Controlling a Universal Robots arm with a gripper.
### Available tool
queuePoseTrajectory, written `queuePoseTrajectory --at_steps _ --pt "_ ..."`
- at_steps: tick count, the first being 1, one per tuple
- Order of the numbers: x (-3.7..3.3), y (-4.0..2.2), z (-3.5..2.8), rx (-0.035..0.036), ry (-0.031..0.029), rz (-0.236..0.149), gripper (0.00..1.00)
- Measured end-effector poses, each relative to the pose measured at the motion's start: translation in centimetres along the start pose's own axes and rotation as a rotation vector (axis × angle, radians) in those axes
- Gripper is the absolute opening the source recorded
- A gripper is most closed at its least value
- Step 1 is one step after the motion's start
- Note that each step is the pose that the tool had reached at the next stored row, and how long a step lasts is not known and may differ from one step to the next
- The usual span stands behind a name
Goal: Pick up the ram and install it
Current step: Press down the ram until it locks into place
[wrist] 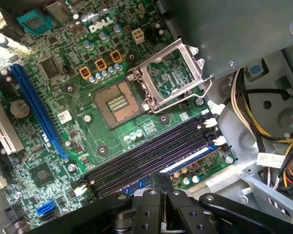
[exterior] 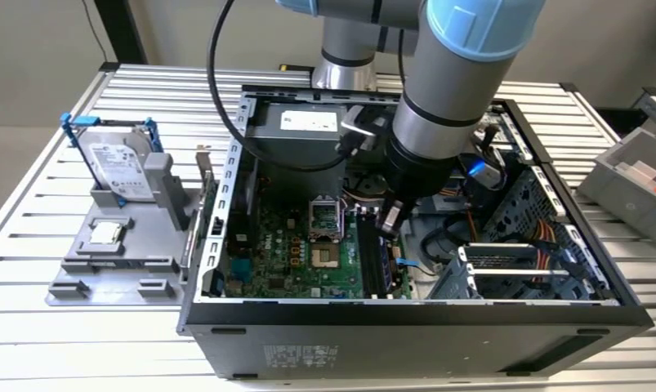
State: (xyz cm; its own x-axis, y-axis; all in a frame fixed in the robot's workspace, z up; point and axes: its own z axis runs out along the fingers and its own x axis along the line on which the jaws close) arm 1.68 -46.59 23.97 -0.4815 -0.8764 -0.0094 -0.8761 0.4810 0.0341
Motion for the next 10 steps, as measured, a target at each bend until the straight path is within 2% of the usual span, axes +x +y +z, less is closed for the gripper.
queuePoseTrajectory --at_steps 10 --pt "-0.05 -0.03 0.00 -0.0008 0.0029 -0.086 0.00"
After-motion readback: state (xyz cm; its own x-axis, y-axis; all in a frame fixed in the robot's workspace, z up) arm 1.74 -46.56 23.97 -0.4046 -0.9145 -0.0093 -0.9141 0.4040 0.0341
